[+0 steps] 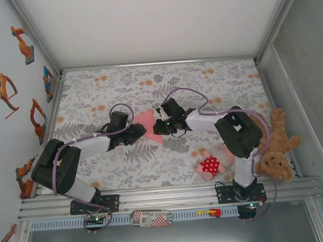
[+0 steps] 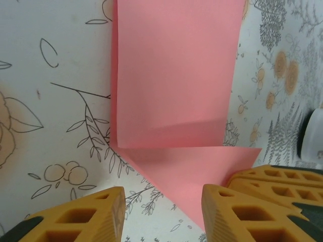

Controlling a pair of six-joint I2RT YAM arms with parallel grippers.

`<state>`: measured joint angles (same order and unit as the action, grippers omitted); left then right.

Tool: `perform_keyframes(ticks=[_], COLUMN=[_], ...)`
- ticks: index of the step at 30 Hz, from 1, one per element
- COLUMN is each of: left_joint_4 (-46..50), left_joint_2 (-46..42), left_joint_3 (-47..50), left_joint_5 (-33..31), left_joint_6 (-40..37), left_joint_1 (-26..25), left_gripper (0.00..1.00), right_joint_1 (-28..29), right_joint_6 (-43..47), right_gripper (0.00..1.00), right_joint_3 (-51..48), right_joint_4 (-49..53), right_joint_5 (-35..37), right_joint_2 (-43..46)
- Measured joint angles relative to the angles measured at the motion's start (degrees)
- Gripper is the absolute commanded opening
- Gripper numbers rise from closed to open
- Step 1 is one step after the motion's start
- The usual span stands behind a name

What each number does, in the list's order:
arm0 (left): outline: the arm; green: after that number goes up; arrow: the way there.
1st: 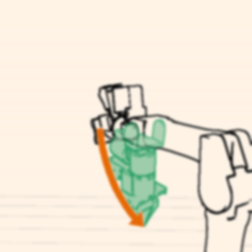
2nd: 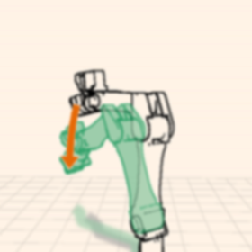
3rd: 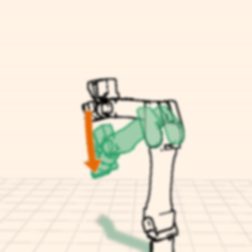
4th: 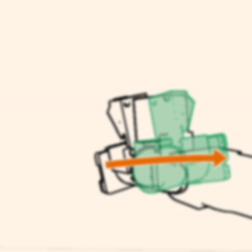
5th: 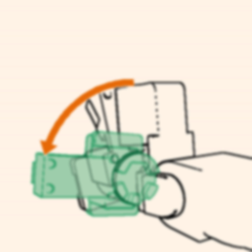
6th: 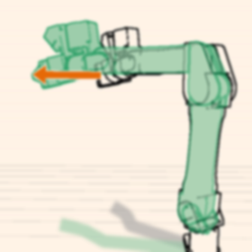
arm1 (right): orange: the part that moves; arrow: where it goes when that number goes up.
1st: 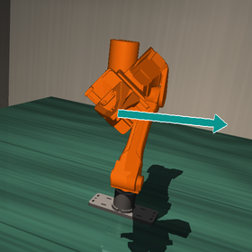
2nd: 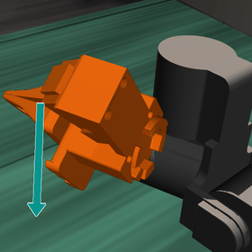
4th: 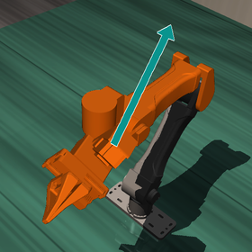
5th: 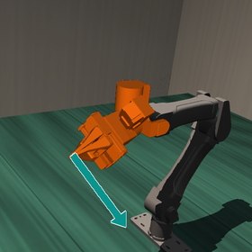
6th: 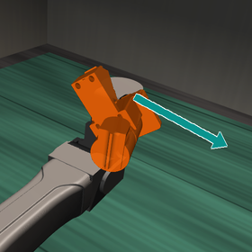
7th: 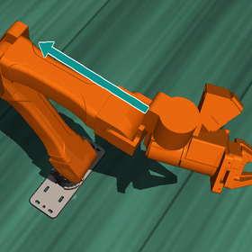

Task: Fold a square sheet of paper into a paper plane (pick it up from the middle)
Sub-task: Third fold the triangle at the center of the table, then fourth fold the wing at the center of the table.

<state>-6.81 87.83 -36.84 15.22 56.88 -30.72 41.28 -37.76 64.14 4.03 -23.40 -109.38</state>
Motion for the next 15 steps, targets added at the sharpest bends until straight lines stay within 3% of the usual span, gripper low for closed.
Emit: perform_keyframes(ticks=[9,15], left_joint_4=[-4.3,-6.8], left_joint_2=[3.0,4.3], left_joint_3=[0.0,0.0], left_joint_5=[0.3,0.8], left_joint_6=[4.2,5.7], left_joint_1=[0.0,0.0], left_gripper=[0.52,0.46], right_joint_1=[-0.3,-0.3], right_joint_6=[0.0,0.0], right_gripper=[0.11,0.10], right_joint_3=[0.0,-0.1], right_joint_4=[0.0,0.0], right_joint_5=[0.6,0.6], right_joint_2=[-0.1,-0.1])
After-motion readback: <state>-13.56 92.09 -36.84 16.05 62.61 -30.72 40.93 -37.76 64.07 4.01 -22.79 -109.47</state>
